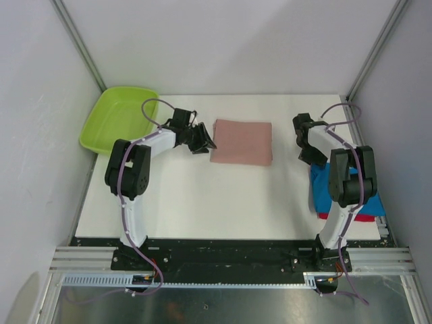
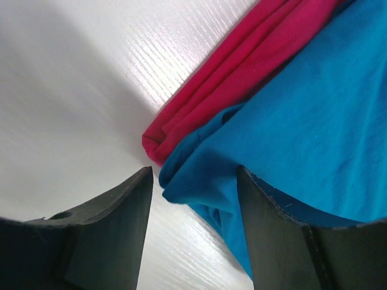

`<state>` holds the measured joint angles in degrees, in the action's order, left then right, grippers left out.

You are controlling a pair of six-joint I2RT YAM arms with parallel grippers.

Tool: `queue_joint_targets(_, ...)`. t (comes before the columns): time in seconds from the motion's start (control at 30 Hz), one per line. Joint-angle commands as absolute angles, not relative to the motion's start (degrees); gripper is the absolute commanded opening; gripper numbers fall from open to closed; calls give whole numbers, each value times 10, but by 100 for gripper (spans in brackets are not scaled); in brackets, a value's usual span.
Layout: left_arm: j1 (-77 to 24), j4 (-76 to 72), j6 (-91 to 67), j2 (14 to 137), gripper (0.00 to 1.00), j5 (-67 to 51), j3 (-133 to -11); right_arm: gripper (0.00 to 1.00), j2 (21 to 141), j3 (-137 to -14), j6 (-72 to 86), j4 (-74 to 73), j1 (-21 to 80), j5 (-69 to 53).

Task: Fold and stack the t-shirts
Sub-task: Put the neatly folded tshirt into the corner of the board with both arms

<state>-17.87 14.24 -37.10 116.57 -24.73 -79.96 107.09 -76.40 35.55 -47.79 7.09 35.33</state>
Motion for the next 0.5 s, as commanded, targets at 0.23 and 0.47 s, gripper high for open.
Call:
queue_joint_targets(0.23,-179,137,-370,1169,49,-252,-815,63,1146,-792,380,-484,86,405)
queue_joint_targets(0.47,-179,137,-369,1169,50,-211,-797,27,1155,-788,374,-478,88,406)
